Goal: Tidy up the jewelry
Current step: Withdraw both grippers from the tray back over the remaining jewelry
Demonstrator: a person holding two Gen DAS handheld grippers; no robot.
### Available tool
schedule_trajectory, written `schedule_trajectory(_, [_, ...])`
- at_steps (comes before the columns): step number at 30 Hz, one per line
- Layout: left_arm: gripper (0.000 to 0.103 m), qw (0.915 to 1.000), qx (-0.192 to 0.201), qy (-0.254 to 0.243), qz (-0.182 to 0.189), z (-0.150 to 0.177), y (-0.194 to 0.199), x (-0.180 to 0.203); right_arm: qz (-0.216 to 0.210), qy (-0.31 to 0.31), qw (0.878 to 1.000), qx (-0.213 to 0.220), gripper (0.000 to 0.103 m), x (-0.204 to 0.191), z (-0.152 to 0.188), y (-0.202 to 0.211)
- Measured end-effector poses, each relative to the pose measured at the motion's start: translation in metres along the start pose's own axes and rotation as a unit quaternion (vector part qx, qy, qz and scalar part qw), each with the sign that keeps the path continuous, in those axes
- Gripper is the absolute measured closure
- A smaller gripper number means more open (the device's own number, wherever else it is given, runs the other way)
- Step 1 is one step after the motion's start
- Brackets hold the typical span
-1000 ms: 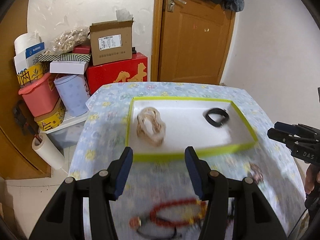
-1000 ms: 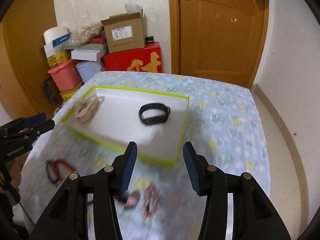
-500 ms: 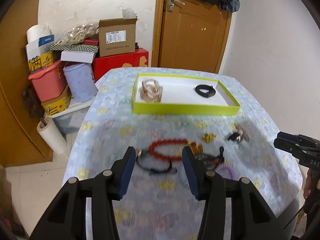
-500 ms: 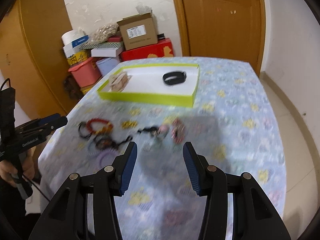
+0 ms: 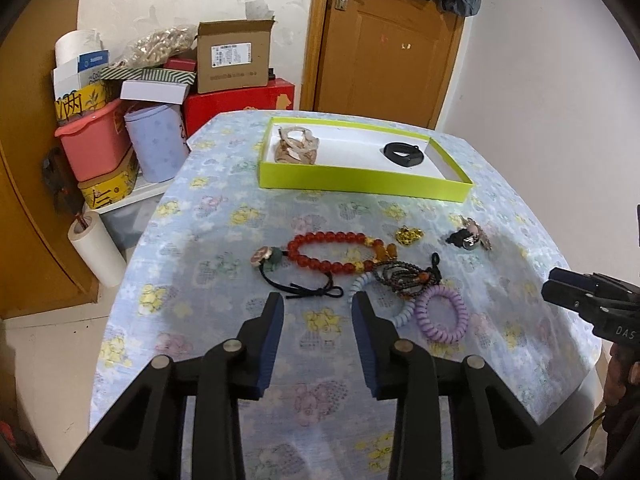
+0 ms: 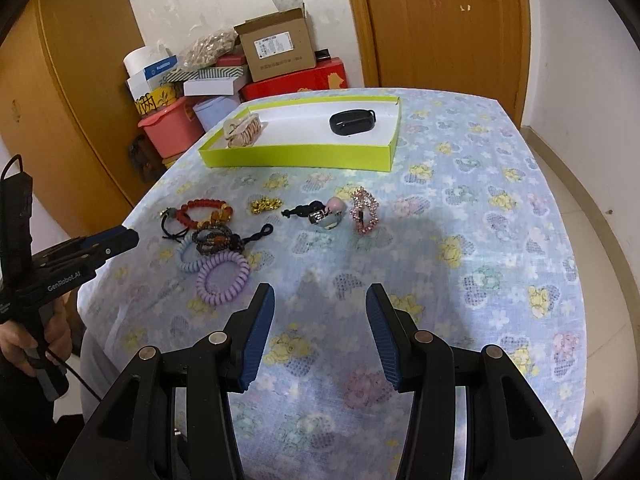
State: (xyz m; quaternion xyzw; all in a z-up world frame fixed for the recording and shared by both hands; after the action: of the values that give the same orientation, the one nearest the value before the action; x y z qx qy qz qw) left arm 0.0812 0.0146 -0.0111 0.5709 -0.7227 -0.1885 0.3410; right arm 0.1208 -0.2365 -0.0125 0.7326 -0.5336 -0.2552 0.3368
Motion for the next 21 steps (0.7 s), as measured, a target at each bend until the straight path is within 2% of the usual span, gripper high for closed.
schedule_trajectory(9, [0.066,0.9998,-0.005,-0.015,0.009,0.0,-0.011,0.01,-0.001,0.011,1.0,0.006,0.054,-0.007,0.0,-0.007])
schedule_trajectory(21, [0.066,0.9987,-0.012,0.03,-0.041,-0.012,-0.03,-0.031,0.016,0.005,1.0,-0.008,0.054,-0.001,-0.013,-0.024])
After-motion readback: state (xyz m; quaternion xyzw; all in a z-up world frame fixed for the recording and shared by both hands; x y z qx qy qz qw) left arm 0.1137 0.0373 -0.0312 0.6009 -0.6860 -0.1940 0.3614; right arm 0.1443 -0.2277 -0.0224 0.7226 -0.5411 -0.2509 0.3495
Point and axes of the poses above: each gripper's, at about its wrist camera, not at the fingertips, and y roughly against the way its jaws point, x to its right, z to its underside, the point moved 1 cm from there along -y, roughly the way its jaws point, and after that the axes turned 13 degrees about z, right-handed, at the moved point
